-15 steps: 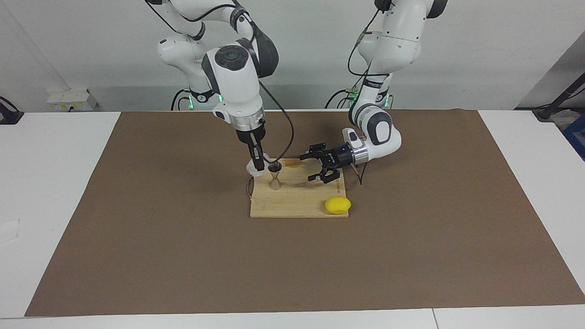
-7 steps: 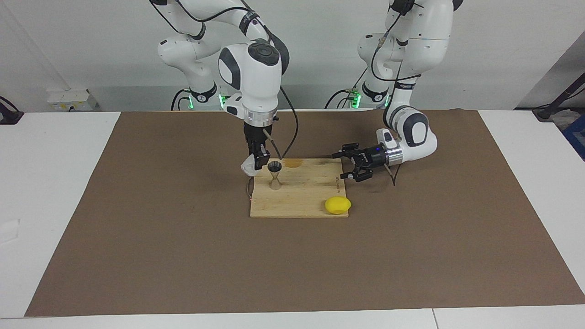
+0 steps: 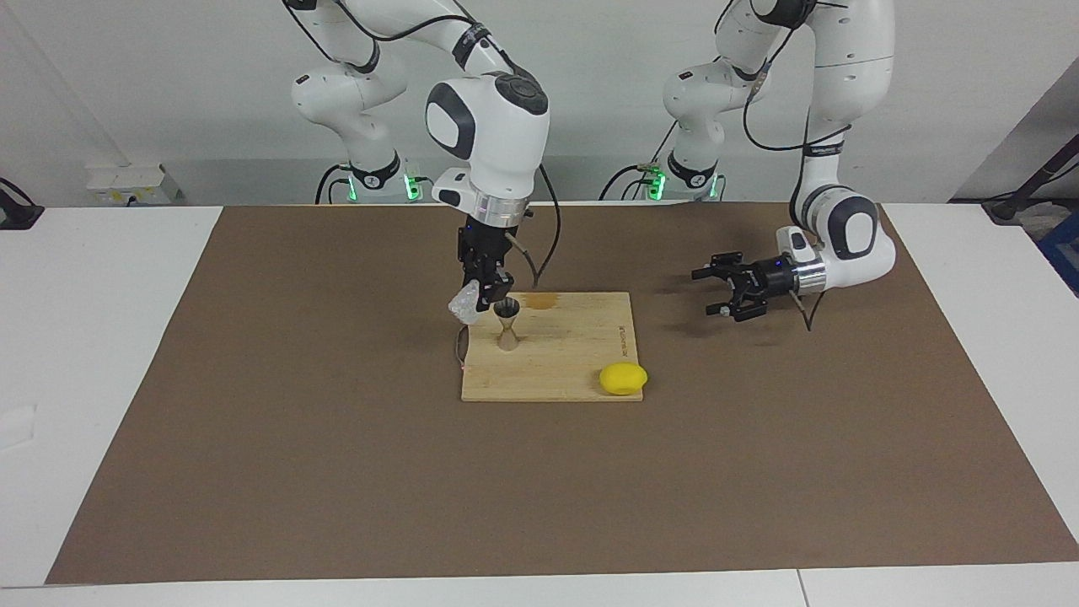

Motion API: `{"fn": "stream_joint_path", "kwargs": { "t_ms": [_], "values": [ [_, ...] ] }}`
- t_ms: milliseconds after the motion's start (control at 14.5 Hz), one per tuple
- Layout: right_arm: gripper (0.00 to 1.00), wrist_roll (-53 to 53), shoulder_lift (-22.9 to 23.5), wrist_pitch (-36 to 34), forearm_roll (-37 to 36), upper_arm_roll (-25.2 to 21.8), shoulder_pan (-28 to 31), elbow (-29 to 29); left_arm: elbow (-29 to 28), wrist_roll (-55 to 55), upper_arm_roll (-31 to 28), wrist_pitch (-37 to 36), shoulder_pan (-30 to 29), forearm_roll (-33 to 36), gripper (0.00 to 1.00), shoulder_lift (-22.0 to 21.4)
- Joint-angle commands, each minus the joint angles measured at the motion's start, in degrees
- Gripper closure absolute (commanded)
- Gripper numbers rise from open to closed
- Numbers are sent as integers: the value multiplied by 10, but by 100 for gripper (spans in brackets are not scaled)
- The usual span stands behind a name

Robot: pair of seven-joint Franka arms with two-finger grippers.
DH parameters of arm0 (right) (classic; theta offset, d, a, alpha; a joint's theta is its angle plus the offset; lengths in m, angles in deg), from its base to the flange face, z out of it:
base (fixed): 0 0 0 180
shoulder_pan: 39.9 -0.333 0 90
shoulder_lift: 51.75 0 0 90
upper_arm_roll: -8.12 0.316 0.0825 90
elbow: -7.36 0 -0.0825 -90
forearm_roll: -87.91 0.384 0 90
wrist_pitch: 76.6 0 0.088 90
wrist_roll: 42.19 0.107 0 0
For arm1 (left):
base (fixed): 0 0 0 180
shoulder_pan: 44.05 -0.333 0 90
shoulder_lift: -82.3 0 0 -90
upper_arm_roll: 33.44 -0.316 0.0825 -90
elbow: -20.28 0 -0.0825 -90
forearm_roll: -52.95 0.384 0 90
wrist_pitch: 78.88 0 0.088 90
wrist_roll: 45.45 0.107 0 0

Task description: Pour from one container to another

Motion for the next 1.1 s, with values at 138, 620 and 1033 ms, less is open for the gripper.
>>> {"fn": "stream_joint_path", "kwargs": {
  "t_ms": [138,620,1033],
  "values": [
    [76,47,-24,46,-54,-1,-17,-58,139,-68,6,-63,-83,165,0,24],
    [76,86,-49,92,-104,-1,-26,-113,288,-174,0,-118,-97,321,0,32],
    [77,91,-52,95,-122,-1,-39,-119,282,-275,-1,-30,2,420,0,-32]
  ]
}}
